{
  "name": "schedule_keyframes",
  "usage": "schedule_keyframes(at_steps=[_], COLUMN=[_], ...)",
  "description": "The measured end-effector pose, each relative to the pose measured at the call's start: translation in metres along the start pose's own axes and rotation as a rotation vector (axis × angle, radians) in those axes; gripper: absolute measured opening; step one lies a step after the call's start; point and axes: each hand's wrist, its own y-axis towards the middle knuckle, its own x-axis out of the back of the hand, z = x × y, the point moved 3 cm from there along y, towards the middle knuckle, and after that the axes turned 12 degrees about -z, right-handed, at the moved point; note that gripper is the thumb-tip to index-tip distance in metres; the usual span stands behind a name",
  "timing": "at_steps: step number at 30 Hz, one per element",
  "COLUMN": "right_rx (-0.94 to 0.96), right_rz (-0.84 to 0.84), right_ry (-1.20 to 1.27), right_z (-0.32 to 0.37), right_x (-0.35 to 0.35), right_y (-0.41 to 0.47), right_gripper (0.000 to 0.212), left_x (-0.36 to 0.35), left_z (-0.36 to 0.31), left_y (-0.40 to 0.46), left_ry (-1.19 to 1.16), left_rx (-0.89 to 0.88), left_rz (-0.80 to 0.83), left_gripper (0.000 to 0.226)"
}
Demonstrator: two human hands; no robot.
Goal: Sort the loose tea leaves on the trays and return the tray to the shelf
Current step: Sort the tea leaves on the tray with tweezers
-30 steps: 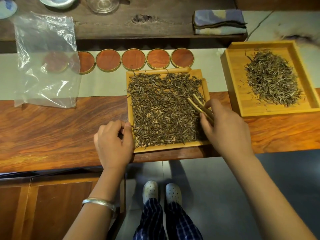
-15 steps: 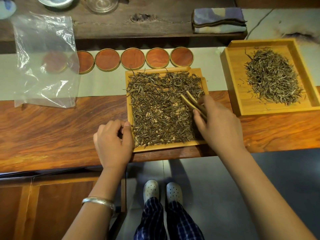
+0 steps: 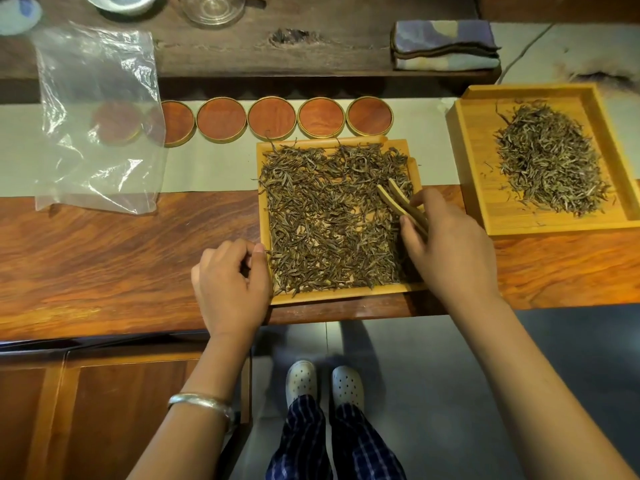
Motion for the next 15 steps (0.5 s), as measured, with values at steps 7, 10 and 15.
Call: schedule_keyframes(at_steps=[7,10,15], right_rx=[0.108,0.087,0.109], right_rz=[0.114,0.123,0.094], right_ry=[0.020,0.005,0.047], right_z=[0.026,0.024,0.034], right_x=[-0.005,-0.002,0.001], right_y=[-0.004,-0.008,-0.009], right_gripper=[0.020,0.020,0.018], left_x=[0.001,0.001,0.001], left_z=[-0.001,0.000,-0.002], left_y=[0.000,0.000,0.001], left_ry=[0.019,0.014,-0.004], left_rx=[-0.012,-0.006,0.008], left_rz=[-0.002,0.001,0.003], left_gripper=[0.031,0.030,0.025])
